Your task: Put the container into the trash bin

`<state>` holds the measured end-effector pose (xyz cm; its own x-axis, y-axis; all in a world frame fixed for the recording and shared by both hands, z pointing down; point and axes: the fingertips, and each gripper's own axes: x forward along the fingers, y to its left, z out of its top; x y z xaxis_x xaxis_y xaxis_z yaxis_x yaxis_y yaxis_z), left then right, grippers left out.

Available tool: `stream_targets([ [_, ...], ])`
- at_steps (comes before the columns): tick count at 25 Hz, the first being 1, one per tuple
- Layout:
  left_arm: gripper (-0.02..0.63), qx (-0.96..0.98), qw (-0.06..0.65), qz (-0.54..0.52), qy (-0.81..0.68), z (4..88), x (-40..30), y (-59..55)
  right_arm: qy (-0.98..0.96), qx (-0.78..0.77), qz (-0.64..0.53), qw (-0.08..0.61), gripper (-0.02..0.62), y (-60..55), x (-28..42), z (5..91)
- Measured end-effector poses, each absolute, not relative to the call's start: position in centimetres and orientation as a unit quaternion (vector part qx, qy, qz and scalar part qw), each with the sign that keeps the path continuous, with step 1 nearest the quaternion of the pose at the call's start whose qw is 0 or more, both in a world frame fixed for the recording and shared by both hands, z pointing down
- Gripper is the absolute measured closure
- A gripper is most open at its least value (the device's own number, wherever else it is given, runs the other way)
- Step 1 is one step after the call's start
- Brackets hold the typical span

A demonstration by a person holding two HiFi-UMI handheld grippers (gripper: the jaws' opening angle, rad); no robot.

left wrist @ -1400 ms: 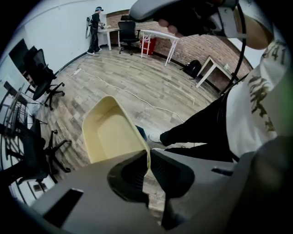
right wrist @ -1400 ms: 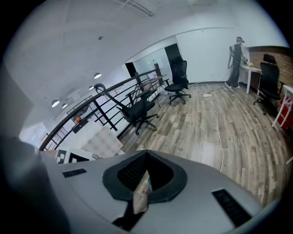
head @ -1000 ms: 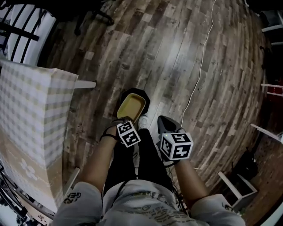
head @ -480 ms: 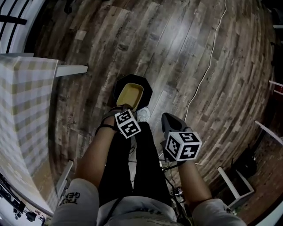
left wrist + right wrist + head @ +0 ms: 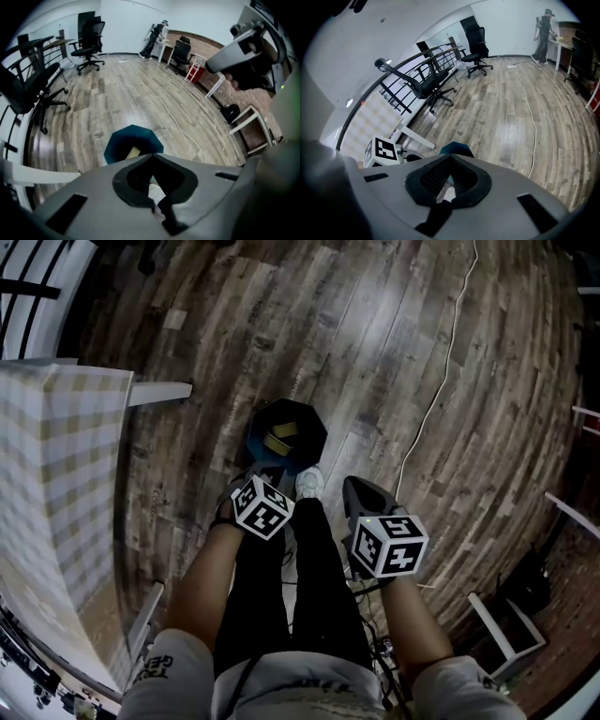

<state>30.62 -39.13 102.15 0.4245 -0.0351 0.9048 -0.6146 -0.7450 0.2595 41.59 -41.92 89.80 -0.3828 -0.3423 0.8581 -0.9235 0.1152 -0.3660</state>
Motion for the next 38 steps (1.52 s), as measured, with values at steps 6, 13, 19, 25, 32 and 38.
stream_targets([
  [6, 0.601, 0.797, 0.338, 0.393, -0.31, 91.9, 30.6, -42.5, -0.703, 0.466, 0.451, 0.292, 0.592, -44.0, 40.4, 84.4],
  [13, 0.601, 0.804, 0.309, 0.294, -0.415, 73.1, 29.2, -45.2, -0.75, 0.488, 0.366, 0.256, 0.592, -46.7, 37.3, 69.8],
  [19, 0.601, 0.81, 0.264, 0.261, -0.454, 59.6, 27.2, -45.4, -0.784, 0.489, 0.325, 0.203, 0.593, -47.2, 35.0, 58.8],
  [25, 0.601, 0.811, 0.206, 0.228, -0.498, 49.7, 26.5, -46.0, -0.813, 0.494, 0.273, 0.141, 0.594, -47.5, 35.3, 50.1],
  [32, 0.601, 0.811, 0.156, 0.183, -0.534, 43.0, 24.4, -47.6, -0.833, 0.499, 0.217, 0.101, 0.594, -49.3, 34.2, 43.9],
  [38, 0.601, 0.812, 0.133, 0.167, -0.543, 41.1, 24.1, -48.1, -0.843, 0.495, 0.195, 0.086, 0.594, -49.7, 33.6, 42.2],
])
